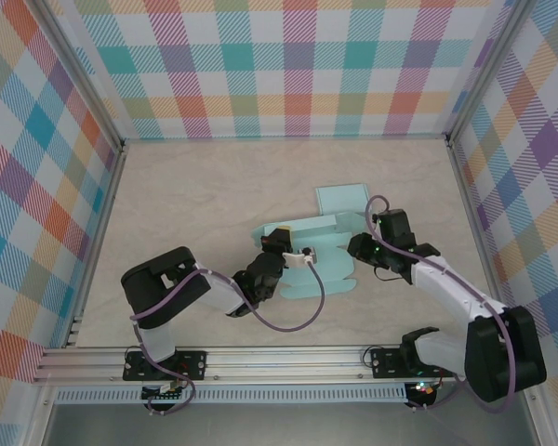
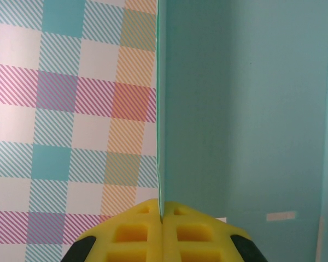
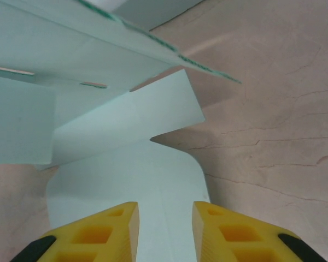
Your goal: Fold the paper box
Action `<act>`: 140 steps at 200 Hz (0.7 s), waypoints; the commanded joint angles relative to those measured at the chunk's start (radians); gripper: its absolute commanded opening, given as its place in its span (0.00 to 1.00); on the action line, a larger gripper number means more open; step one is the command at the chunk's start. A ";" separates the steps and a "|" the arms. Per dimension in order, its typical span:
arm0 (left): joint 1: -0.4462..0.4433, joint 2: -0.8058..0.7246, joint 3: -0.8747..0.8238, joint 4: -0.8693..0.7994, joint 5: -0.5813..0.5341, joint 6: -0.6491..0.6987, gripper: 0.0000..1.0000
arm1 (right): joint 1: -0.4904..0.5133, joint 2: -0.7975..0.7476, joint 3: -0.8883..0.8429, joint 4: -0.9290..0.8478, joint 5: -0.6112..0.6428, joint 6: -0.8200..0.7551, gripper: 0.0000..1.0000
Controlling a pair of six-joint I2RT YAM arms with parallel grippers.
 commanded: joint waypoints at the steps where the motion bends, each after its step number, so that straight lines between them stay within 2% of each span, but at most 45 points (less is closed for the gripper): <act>1: 0.003 -0.039 -0.015 0.001 0.022 -0.033 0.00 | -0.006 0.039 -0.009 0.117 -0.010 0.007 0.36; 44: 0.004 -0.059 -0.019 -0.006 0.035 -0.064 0.00 | -0.012 0.106 -0.020 0.212 0.060 -0.016 0.40; 140: 0.009 -0.079 -0.017 -0.026 0.040 -0.108 0.00 | -0.022 0.172 -0.080 0.405 0.027 -0.025 0.44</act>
